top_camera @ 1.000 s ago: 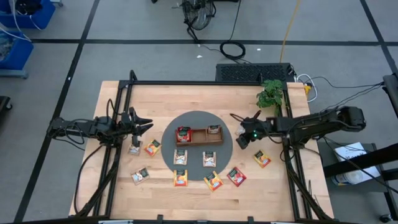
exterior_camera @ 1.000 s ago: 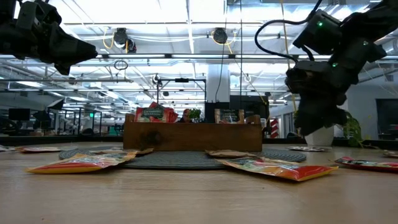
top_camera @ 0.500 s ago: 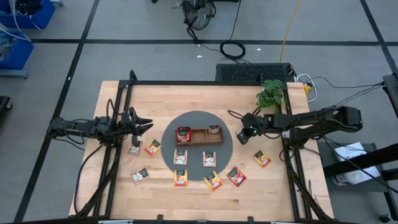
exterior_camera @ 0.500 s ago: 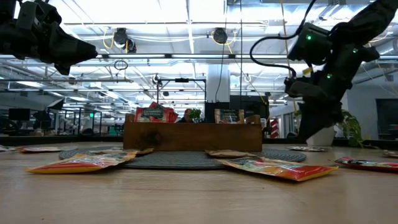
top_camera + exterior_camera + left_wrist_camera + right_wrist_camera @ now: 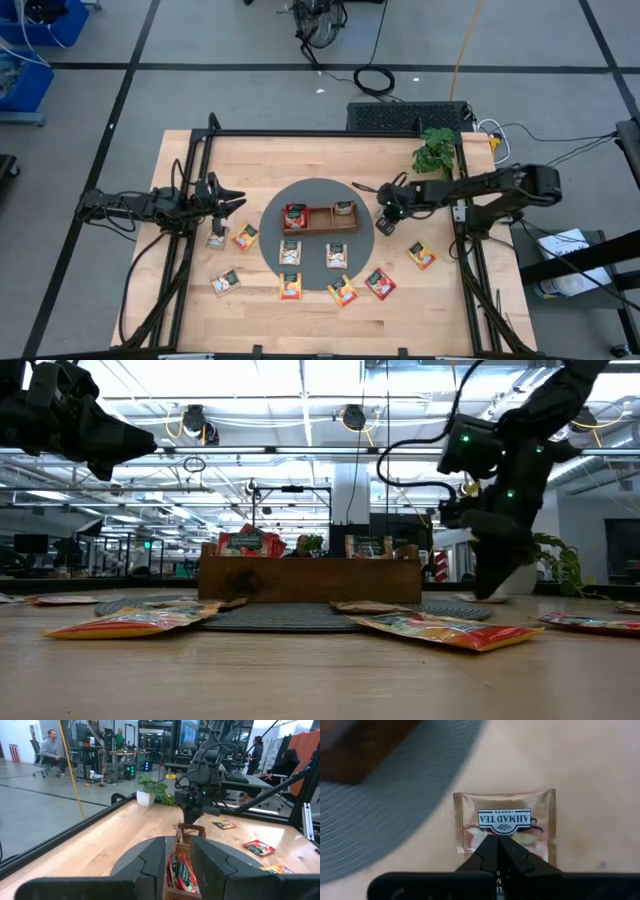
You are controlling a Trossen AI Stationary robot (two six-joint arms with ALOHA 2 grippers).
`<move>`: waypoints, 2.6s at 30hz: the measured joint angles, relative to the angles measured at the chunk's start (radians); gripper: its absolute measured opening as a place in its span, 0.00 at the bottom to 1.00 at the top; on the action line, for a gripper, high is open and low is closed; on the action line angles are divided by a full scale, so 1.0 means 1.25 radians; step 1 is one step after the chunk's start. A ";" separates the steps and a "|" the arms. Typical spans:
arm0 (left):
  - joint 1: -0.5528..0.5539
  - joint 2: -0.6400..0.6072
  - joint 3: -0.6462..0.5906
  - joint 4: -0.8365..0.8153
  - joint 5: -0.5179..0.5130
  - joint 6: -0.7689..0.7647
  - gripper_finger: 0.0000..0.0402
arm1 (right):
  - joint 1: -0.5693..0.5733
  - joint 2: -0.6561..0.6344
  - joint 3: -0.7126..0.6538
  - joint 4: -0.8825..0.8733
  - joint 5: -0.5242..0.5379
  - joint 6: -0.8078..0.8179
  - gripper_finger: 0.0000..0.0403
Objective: Pick & Place Tea
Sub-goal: Put the yellow tea bag into the right section of the wooden organizer
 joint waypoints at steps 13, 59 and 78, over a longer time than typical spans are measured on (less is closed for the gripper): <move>0.000 0.000 0.000 0.000 0.000 0.000 0.23 | 0.004 0.019 0.093 -0.477 -0.175 -0.002 0.00; 0.000 0.000 0.000 0.000 0.000 0.000 0.23 | 0.176 -0.020 0.082 -0.465 -0.064 0.362 0.00; 0.000 0.000 0.000 0.000 0.000 0.000 0.23 | 0.051 -0.023 0.029 -0.339 0.026 0.219 0.00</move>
